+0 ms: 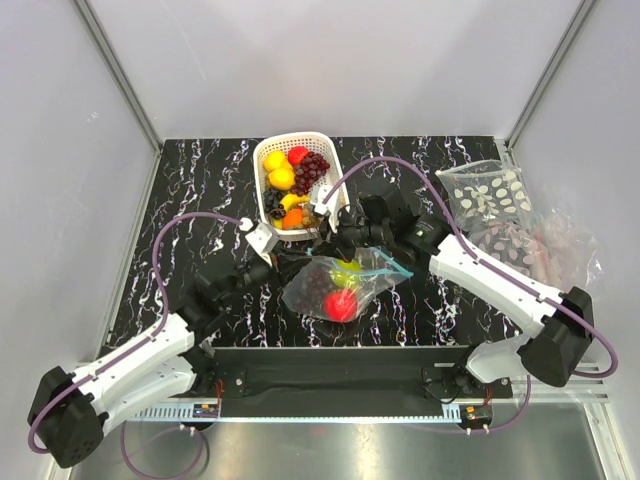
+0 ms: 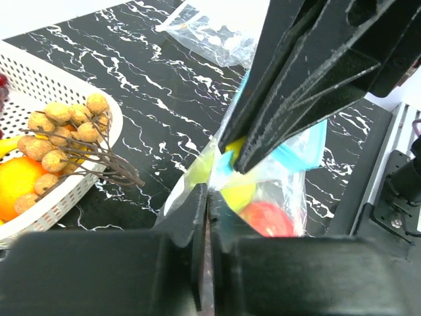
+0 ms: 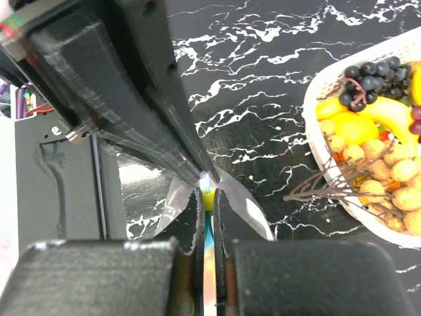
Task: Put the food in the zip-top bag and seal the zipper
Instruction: Zip the zipper food storage bag at the center of the board.
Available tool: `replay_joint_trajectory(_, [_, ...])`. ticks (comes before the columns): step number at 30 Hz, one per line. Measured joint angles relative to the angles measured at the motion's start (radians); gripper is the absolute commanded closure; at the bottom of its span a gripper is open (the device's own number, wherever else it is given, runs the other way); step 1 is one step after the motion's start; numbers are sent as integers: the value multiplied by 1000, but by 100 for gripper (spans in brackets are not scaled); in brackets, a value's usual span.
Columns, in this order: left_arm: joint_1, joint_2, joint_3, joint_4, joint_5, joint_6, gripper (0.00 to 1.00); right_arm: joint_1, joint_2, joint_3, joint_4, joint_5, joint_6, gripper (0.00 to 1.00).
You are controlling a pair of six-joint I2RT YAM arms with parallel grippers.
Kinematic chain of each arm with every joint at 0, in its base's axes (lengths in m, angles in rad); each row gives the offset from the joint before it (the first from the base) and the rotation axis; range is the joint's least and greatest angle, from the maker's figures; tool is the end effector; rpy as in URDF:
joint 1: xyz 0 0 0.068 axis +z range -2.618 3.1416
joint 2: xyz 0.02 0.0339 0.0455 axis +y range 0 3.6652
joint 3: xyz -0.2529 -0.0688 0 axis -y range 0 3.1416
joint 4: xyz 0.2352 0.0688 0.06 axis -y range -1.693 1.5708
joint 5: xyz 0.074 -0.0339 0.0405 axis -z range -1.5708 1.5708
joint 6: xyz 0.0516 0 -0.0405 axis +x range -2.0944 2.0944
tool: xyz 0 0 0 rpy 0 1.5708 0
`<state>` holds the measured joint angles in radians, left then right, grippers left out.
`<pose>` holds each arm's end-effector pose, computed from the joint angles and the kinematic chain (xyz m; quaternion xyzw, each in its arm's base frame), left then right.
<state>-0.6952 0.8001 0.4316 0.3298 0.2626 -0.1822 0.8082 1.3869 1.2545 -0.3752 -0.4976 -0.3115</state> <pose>0.1516 -0.1439 0.2614 0.2691 0.6681 -0.3774 0.5822 0.2026 0.2477 0.3326 -0.5494 0.6416 0.3265 0.4241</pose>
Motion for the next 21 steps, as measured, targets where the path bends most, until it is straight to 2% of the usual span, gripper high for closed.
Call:
replay_joint_trajectory(3, [3, 10, 1, 1, 15, 2, 59, -6, -10, -9, 6, 8, 11, 100])
replay_joint_trajectory(8, [7, 20, 2, 3, 47, -6, 50, -13, -14, -9, 12, 3, 24, 100])
replay_joint_trajectory(13, [7, 5, 3, 24, 77, -11, 50, -13, -14, -3, 12, -22, 28, 100])
replay_joint_trajectory(18, [7, 5, 8, 50, 105, -28, 69, -14, -17, -3, 14, -47, 32, 100])
replay_joint_trajectory(21, [7, 8, 11, 61, 118, -32, 71, -14, -24, -3, 18, -51, 36, 100])
